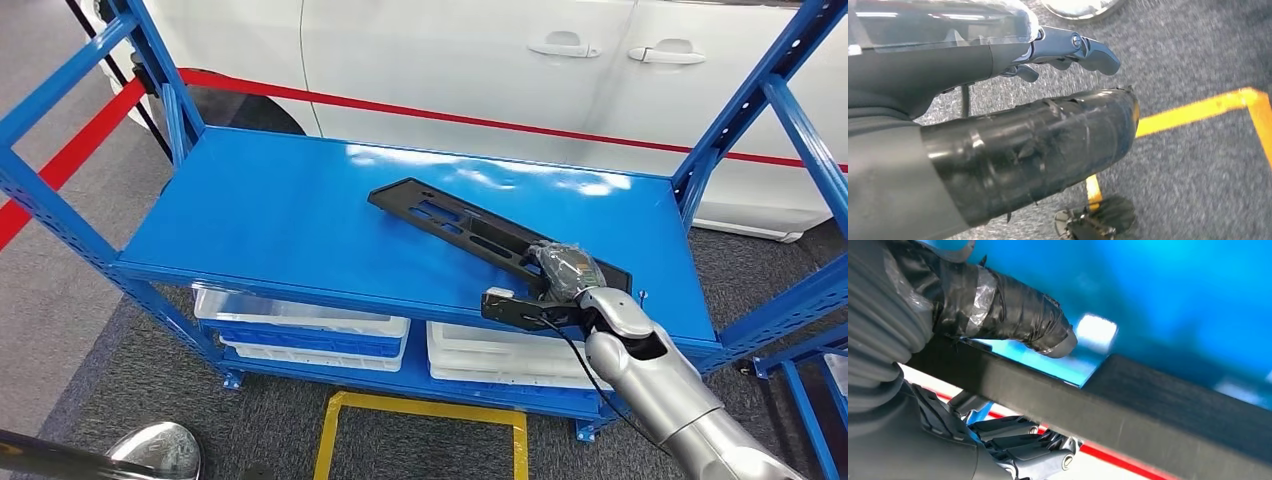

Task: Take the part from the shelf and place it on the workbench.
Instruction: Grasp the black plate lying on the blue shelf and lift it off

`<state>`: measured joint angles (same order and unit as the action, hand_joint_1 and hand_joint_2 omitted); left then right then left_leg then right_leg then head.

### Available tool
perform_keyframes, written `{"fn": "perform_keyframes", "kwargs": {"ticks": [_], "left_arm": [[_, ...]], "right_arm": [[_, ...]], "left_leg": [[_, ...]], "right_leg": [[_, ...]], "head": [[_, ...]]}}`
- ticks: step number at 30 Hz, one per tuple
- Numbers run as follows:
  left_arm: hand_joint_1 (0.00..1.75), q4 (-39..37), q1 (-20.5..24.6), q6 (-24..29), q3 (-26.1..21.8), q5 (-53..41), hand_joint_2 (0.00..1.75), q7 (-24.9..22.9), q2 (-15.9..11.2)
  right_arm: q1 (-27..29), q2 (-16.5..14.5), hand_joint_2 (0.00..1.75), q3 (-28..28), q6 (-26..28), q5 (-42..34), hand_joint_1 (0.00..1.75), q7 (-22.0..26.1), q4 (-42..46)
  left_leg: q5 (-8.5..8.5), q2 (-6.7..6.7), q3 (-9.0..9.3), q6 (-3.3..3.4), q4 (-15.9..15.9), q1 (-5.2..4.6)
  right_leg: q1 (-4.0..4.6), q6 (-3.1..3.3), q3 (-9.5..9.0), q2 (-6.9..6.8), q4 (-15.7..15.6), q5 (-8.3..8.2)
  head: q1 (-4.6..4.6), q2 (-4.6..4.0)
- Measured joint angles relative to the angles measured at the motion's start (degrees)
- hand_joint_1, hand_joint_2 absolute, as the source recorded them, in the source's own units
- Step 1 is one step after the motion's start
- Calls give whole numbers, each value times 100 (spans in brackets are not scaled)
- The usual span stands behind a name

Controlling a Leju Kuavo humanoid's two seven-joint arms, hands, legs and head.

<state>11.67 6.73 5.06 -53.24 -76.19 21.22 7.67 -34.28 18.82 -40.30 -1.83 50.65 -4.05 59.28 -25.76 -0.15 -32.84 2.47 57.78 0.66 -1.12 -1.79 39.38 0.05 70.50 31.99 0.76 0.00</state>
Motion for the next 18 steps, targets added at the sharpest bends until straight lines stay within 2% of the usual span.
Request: {"fn": "perform_keyframes", "kwargs": {"ticks": [1,2,3,5,6,7,9,12,14,16,17,18], "left_arm": [[0,0,-1,1,0,3,0,1,0],[0,0,-2,1,0,5,0,3,0],[0,0,-3,1,0,6,0,4,2],[0,0,-6,1,0,6,0,5,16],[0,0,-4,1,0,6,0,5,30],[0,0,2,1,0,6,0,5,40],[0,0,10,1,0,7,0,5,51],[0,2,10,4,0,8,0,7,48],[0,2,14,6,0,8,0,7,47],[0,2,11,5,1,7,0,7,48],[0,2,7,5,1,7,0,7,48],[0,2,3,5,1,7,0,7,46]], "right_arm": [[51,-2,175,0,62,257,175,-80,79],[101,-4,175,0,114,497,175,-156,159],[143,-7,175,0,154,710,175,-219,241],[186,-14,175,0,197,986,175,-303,397],[194,-18,175,0,201,1053,175,-321,462],[200,-23,175,0,203,1082,175,-331,513],[230,-31,175,0,207,1104,175,-336,588],[269,-44,175,0,211,1109,175,-346,677],[271,-54,175,0,211,1110,175,-351,717],[279,-58,175,0,210,1110,175,-359,727],[290,-61,175,0,210,1110,175,-363,728],[303,-67,175,0,209,1110,175,-364,729]], "left_leg": [[-3,-3,-4,8,5,-15],[-10,-8,-3,16,14,-28],[-20,-13,3,20,26,-40],[-53,-21,20,18,52,-56],[-69,-22,16,6,70,-69],[-77,-23,0,-11,82,-74],[-76,-22,-35,-60,88,-78],[-164,-21,-72,-160,177,-82],[-434,-17,-291,-232,653,-59],[-714,-14,-646,-284,1354,-30],[-744,-13,-763,-298,1564,-21],[-662,-13,-787,-302,1571,-16]], "right_leg": [[1,1,171,0,344,109],[2,10,263,0,514,109],[6,29,242,0,445,-15],[26,96,-65,-2,-256,-435],[47,134,-235,-4,-633,-586],[68,163,-345,-3,-896,-660],[105,193,-400,-1,-1061,-657],[54,248,-424,-3,-1127,-675],[28,284,-445,-13,-1154,-680],[32,302,-446,-16,-1150,-672],[34,307,-447,-13,-1146,-668],[35,308,-450,-9,-1140,-663]], "head": [[0,0],[0,0],[0,0],[1,0],[-2,0],[-2,0],[-5,0],[-13,0],[-25,0],[-31,0],[-31,0],[-31,0]]}}
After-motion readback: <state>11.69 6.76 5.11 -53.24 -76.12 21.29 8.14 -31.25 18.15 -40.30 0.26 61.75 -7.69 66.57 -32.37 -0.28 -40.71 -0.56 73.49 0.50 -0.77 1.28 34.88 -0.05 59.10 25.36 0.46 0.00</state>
